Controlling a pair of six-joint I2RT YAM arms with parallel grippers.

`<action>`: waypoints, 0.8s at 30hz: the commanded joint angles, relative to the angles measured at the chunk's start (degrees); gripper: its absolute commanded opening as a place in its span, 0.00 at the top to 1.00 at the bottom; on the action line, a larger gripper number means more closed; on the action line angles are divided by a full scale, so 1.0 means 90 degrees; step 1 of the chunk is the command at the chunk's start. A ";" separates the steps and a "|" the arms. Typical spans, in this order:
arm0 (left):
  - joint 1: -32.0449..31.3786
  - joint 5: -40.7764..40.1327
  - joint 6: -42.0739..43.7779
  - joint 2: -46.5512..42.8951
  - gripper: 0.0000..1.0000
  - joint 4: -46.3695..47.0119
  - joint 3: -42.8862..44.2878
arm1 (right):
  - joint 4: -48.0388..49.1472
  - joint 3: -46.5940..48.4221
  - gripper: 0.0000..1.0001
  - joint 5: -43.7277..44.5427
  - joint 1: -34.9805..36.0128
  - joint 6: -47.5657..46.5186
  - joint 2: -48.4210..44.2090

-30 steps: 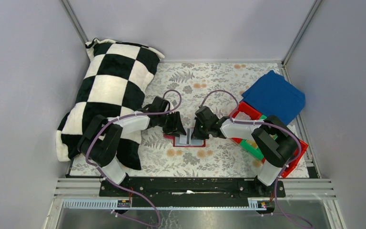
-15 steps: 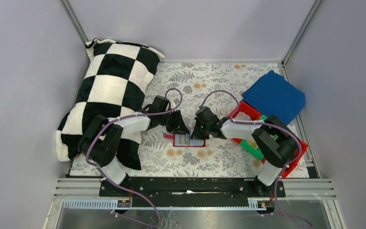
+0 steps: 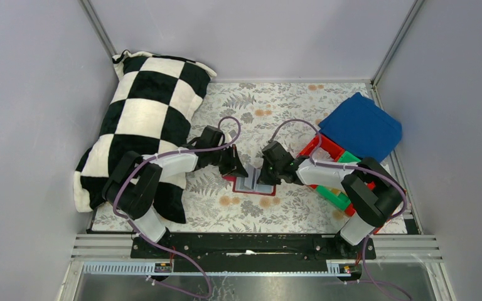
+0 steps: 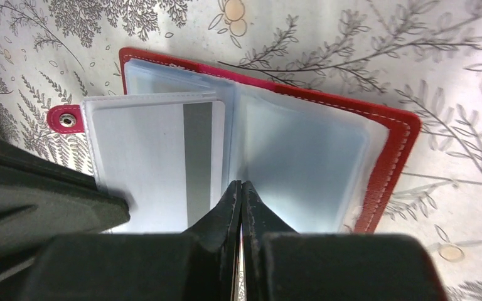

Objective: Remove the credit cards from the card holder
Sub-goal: Remove the credit card from the card holder.

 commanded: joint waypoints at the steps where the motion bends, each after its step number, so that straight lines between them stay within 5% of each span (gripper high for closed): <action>1: -0.0010 0.0035 0.0193 -0.0076 1.00 0.0096 0.0251 | -0.0377 -0.0198 1.00 0.0593 -0.0036 0.0011 -0.0600; 11: -0.0012 -0.0166 0.0374 -0.0064 1.00 -0.0181 0.0378 | -0.0443 -0.0617 1.00 0.1216 -0.0051 0.0142 -0.1370; 21: -0.0085 -0.0175 0.0433 0.0001 1.00 -0.0309 0.0516 | -0.0003 -0.0897 1.00 0.0634 -0.0194 0.0156 -0.0587; 24: -0.0146 -0.0184 0.0395 -0.0026 0.90 -0.0309 0.0545 | 0.0112 -0.0972 1.00 0.0586 -0.0195 0.0235 -0.0518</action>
